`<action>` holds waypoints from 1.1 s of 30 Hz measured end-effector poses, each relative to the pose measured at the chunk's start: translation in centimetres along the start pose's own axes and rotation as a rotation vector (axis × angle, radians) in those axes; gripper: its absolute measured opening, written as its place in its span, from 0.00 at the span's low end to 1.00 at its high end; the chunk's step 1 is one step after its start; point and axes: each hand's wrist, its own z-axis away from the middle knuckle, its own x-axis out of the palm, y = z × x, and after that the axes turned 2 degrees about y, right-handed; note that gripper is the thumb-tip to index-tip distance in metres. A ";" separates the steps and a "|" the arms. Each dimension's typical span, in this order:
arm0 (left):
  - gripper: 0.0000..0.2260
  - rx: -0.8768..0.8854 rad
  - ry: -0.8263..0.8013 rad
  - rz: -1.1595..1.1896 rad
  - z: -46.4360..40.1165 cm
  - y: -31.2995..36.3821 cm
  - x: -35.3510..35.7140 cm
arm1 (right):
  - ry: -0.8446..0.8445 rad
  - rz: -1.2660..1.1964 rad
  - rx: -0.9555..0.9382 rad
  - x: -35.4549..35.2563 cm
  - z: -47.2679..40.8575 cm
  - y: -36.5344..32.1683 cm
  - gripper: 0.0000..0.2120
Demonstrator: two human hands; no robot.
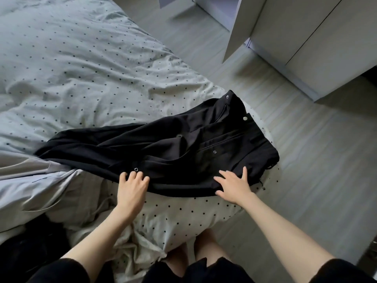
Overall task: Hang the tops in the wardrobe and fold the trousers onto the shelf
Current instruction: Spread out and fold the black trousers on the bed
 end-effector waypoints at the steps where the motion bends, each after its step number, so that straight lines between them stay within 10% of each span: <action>1: 0.15 -0.001 -0.011 0.004 0.2 -0.4 0.2 | -0.033 -0.022 0.029 -0.2 0.0 -0.4 0.24; 12: 0.15 -0.138 0.075 0.067 1.8 -6.1 -0.3 | 0.344 -0.199 -0.299 -9.7 -3.4 -12.6 0.19; 23: 0.24 -0.423 -0.053 0.094 -0.2 -17.9 2.5 | 0.280 -0.036 -0.449 -15.9 -12.5 -27.2 0.29; 33: 0.09 -0.268 0.343 0.304 -1.7 -16.3 0.3 | 0.386 0.110 -0.406 -15.7 -14.1 -27.3 0.09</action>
